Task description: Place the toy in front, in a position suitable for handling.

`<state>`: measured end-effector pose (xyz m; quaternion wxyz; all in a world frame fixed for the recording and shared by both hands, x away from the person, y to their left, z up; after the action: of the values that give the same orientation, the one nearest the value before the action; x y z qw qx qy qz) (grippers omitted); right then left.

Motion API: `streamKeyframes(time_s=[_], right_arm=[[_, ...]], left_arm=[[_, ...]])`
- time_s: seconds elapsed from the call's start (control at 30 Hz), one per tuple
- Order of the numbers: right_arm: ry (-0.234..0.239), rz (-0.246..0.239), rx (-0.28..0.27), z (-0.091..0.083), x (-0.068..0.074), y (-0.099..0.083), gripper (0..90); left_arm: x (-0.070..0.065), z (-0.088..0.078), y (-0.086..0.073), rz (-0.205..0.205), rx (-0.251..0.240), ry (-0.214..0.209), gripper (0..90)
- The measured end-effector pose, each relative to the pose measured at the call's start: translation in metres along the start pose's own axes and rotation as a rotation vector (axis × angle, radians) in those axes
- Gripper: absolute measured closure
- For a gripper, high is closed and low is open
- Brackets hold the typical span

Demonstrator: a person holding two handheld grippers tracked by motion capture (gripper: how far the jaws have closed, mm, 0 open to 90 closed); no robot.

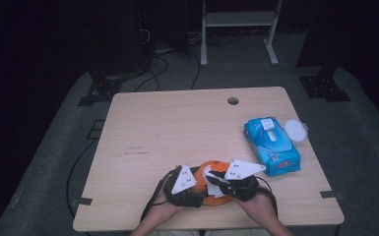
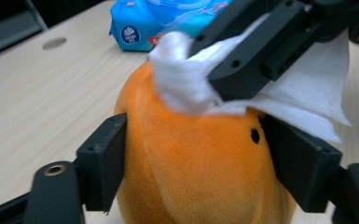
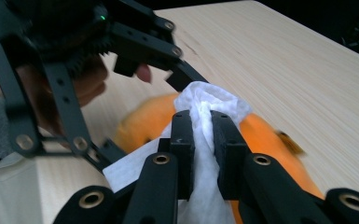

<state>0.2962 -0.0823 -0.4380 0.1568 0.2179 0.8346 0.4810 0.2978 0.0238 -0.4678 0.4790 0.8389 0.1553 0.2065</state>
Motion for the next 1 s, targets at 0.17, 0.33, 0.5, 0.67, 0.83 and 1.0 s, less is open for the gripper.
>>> streamKeyframes(time_s=[0.17, 0.33, 0.5, 0.67, 0.83, 1.0], right_arm=[[-0.014, 0.034, -0.007, -0.004, -0.016, -0.002, 79.7], [-0.054, 0.123, 0.014, -0.011, -0.046, -0.016, 79.7], [-0.006, 0.06, -0.021, -0.007, -0.018, -0.001, 79.6], [-0.027, 0.028, -0.009, -0.004, -0.018, 0.001, 79.7], [-0.09, 0.116, 0.025, -0.012, -0.052, -0.018, 79.6], [-0.057, 0.093, 0.002, -0.01, -0.04, -0.014, 79.5]], left_arm=[[0.0, 0.0, 0.0, 0.027, -0.005, 0.004, 29.6], [-0.001, 0.001, 0.001, 0.03, -0.011, -0.003, 29.6], [-0.007, 0.001, 0.002, 0.089, -0.009, 0.002, 29.7], [-0.004, -0.001, -0.001, 0.064, -0.002, 0.002, 30.2], [0.001, 0.001, -0.002, 0.009, -0.014, -0.013, 29.7], [0.004, -0.001, 0.006, -0.036, -0.049, -0.031, 13.0]])
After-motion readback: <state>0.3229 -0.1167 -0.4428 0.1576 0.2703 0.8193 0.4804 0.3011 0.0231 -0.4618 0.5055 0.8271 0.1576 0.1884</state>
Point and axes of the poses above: each handheld gripper's, and its own axes: z roughly forward along the jaws, y roughly out of its top, x roughly to its left, the point moved 7 cm from there along z, roughly forward along the jaws, and after that the axes turned 2 degrees about z, right-handed, at the moved point
